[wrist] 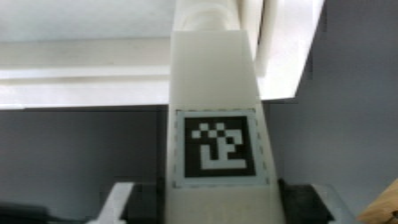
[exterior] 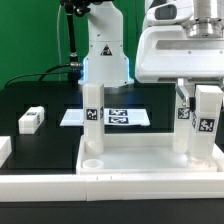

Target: Assemble desk

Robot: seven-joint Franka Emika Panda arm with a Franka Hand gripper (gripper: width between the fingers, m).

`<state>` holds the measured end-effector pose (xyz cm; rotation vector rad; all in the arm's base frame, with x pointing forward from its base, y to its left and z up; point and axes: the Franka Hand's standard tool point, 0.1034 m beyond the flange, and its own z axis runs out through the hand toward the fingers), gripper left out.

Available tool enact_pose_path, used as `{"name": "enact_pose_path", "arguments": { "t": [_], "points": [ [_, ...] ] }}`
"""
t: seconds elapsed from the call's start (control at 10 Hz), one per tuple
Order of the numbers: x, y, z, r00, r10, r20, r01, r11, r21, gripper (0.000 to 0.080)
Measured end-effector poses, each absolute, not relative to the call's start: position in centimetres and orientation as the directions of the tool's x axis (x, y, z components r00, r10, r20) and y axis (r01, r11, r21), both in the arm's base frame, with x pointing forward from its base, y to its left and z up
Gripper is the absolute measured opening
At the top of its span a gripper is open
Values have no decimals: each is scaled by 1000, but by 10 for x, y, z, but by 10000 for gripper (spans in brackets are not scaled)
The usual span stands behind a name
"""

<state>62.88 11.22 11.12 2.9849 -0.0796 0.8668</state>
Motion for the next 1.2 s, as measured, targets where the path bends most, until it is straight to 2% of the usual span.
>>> {"name": "enact_pose_path", "arguments": {
  "t": [0.8, 0.9, 1.0, 1.2],
  "points": [
    [630, 111, 110, 835, -49, 549, -66, -998, 12, 302],
    [630, 111, 110, 835, -49, 549, -66, -998, 12, 478],
    [630, 111, 110, 835, -48, 549, -66, -998, 12, 611],
    [630, 111, 110, 835, -48, 549, -66, -998, 12, 638]
  ]
}}
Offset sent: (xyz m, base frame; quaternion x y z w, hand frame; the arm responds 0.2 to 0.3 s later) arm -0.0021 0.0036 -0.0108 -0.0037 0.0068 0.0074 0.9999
